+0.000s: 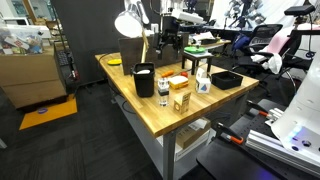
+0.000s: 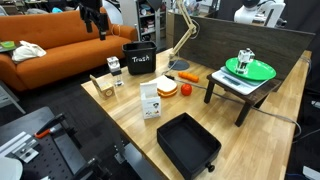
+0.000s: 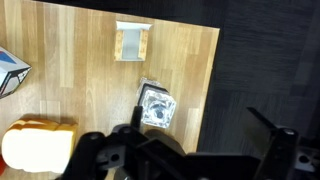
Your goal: Move the perfume bottle on the table next to the white box
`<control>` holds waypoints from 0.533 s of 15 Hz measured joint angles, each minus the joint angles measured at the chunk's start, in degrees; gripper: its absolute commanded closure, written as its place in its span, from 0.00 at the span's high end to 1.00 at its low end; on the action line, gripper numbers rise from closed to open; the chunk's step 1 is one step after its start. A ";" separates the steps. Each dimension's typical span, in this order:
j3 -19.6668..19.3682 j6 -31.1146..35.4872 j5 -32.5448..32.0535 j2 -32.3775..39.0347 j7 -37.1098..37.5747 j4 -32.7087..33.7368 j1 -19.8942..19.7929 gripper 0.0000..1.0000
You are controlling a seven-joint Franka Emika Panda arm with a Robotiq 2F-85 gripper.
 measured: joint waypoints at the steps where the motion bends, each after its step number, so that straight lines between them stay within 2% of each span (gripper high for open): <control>1: 0.00 0.00 0.00 0.05 0.12 -0.04 -0.05 1.00; 4: -0.10 0.71 -1.42 1.08 1.87 0.15 -0.76 1.00; 8: -0.12 1.88 -7.88 5.75 6.14 2.48 -1.44 1.00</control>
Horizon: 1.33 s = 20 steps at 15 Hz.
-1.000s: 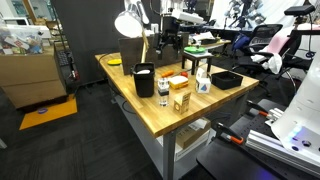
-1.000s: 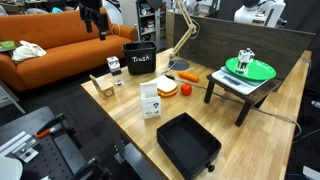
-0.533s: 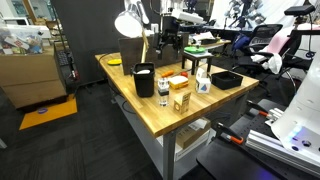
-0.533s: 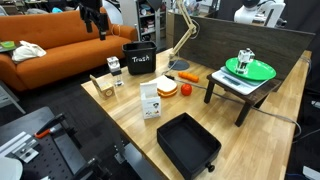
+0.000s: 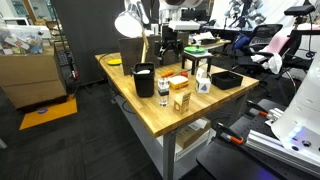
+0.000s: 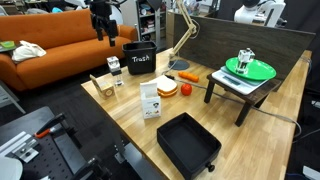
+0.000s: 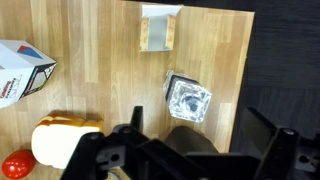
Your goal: Move the perfume bottle on the table next to the white box
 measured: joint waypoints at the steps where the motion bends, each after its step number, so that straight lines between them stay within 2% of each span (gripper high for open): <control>1: 0.11 0.00 -0.91 1.44 0.81 0.94 0.07 1.00; 6: 0.89 -0.03 -1.59 6.14 3.07 3.91 1.02 1.00; 20: 1.20 -0.11 -0.79 10.99 5.10 4.19 1.59 1.00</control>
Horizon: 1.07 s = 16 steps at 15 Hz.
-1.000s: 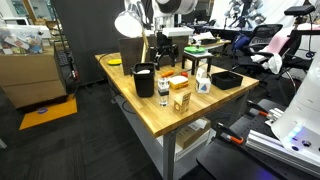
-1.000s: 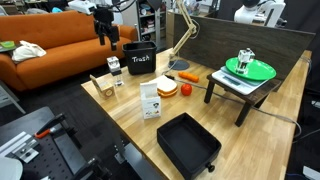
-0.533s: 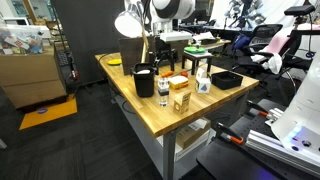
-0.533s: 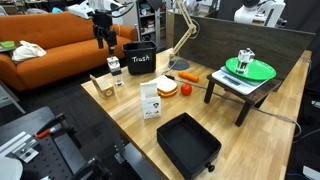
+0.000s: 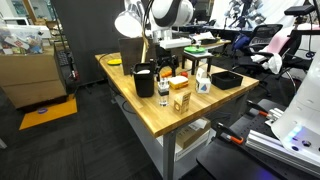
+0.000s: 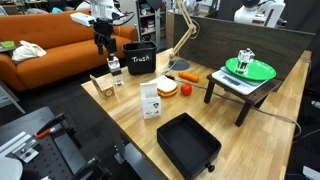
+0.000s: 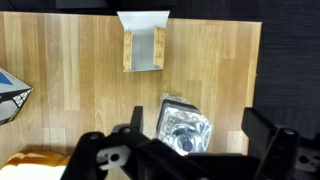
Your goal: Move the perfume bottle on the table next to the white box
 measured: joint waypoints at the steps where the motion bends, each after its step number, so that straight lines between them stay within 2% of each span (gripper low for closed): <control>1: 0.00 0.01 0.00 0.70 0.01 0.48 0.00 1.00; 12: -0.02 -0.07 -0.01 6.05 0.04 4.95 0.08 1.00; 13: -0.07 -0.10 -0.06 6.22 0.06 5.11 0.09 0.96; 14: -0.15 -0.11 -0.09 6.43 0.13 5.27 0.09 0.87; 15: -0.27 -0.11 -0.14 6.68 0.22 5.44 0.09 0.72; 16: -0.45 -0.11 -0.19 6.93 0.35 5.60 0.09 0.69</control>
